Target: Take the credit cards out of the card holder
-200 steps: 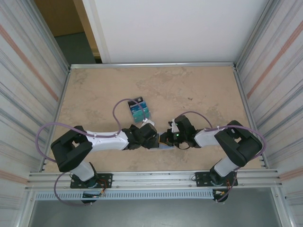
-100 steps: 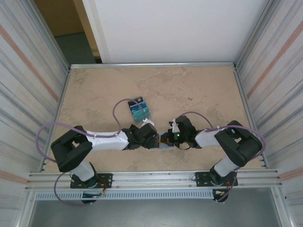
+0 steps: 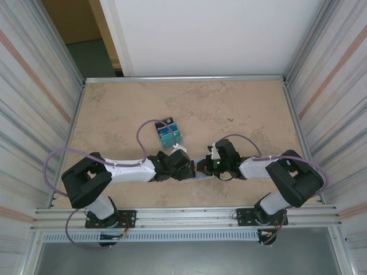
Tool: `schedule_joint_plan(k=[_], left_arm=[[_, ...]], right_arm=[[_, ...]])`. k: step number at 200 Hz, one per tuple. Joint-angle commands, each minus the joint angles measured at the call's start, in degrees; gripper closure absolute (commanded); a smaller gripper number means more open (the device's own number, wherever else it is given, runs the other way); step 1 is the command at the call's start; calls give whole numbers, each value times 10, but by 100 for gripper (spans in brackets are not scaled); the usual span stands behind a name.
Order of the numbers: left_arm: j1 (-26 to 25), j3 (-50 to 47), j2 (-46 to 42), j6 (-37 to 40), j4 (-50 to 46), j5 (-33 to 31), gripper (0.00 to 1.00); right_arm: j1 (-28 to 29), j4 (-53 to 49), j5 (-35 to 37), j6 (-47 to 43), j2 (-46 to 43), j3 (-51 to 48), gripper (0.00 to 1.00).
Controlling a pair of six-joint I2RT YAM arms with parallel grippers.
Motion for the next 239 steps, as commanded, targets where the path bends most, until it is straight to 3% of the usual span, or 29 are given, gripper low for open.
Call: schedule_joint_plan(k=[1, 48, 126, 239], left_arm=[[-2, -2, -1, -3, -38, -14, 1], [-2, 7, -5, 6, -35, -11, 1], [-2, 23, -27, 19, 10, 23, 1], [-2, 36, 27, 28, 19, 38, 1]], right_arm=[[-7, -58, 24, -26, -18, 4, 100], [-7, -111, 45, -48, -29, 19, 100], [-7, -112, 45, -44, -50, 20, 100], [-9, -119, 48, -46, -59, 16, 100]])
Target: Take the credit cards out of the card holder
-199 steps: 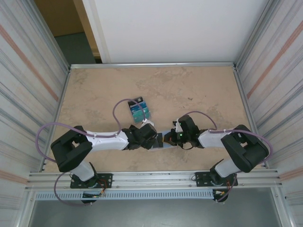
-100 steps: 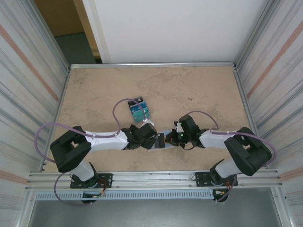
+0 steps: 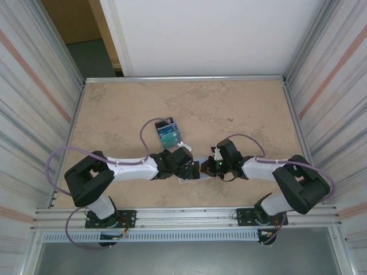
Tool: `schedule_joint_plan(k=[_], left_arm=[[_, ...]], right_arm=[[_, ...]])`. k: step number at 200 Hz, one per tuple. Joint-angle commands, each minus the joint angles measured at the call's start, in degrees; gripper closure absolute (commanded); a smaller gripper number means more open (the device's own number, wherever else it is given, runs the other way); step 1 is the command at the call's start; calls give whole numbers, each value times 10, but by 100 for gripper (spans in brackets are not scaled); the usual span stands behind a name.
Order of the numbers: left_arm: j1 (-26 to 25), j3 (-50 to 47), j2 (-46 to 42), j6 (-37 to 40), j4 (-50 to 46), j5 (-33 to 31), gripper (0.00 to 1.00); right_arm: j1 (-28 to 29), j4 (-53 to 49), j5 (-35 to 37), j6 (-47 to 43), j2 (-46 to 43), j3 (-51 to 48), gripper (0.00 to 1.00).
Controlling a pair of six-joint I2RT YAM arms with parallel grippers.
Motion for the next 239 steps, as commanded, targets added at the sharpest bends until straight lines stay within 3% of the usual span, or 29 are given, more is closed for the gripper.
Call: schedule_joint_plan(k=[1, 106, 184, 239], left_arm=[[-2, 9, 7, 8, -6, 0, 1], [-2, 5, 18, 8, -4, 1, 1], [-2, 7, 31, 5, 3, 13, 1], [-2, 8, 28, 2, 3, 14, 1]], right_arm=[[-4, -16, 7, -16, -19, 9, 100], [-17, -42, 10, -24, -64, 5, 100], [-6, 34, -15, -7, -35, -4, 83], [2, 43, -5, -9, 0, 5, 82]])
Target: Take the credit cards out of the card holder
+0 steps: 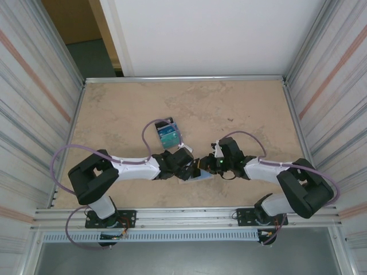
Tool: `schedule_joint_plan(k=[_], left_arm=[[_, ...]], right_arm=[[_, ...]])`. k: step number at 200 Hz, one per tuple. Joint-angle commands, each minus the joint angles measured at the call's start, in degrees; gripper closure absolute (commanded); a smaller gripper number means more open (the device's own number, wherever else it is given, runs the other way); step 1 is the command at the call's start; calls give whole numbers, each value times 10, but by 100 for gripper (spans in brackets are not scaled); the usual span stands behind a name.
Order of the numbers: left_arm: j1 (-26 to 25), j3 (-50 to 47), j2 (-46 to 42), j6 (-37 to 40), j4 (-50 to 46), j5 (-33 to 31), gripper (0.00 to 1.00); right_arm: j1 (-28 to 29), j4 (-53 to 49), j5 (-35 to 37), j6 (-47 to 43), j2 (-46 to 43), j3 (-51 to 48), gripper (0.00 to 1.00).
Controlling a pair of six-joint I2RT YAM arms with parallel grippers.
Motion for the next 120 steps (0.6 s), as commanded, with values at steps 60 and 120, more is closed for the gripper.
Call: schedule_joint_plan(k=[60, 120], left_arm=[[-2, 4, 4, 1, -7, 3, 1], [1, -2, -54, -9, -19, -29, 1]], right_arm=[[8, -16, 25, -10, 17, 17, 100], [10, -175, 125, -80, -80, 38, 100]])
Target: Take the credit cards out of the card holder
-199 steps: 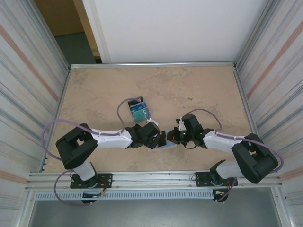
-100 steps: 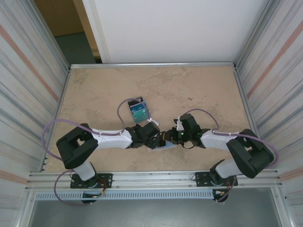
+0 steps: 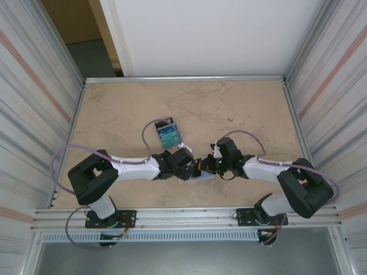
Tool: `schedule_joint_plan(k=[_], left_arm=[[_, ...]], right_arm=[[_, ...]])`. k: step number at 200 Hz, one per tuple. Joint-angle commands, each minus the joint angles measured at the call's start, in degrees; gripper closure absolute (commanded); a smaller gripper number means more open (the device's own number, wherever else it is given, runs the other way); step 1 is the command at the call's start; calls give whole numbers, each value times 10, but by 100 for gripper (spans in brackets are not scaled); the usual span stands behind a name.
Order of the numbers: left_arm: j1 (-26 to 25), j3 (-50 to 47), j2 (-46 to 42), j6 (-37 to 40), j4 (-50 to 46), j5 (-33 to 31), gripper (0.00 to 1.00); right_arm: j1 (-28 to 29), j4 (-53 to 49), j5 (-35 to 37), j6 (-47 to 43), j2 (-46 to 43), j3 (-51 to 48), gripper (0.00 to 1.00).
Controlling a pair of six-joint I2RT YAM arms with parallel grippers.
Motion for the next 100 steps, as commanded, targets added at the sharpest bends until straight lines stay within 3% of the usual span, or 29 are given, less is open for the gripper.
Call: schedule_joint_plan(k=[1, 73, 100], left_arm=[[1, -2, -46, -7, -13, -27, 1], [10, -7, -146, -31, -32, -59, 1], [11, -15, -184, -39, -21, -51, 1]], right_arm=[[0, -99, 70, -48, -49, 20, 100], [2, -196, 118, -118, -174, 46, 100], [2, -186, 109, -134, -226, 42, 100]])
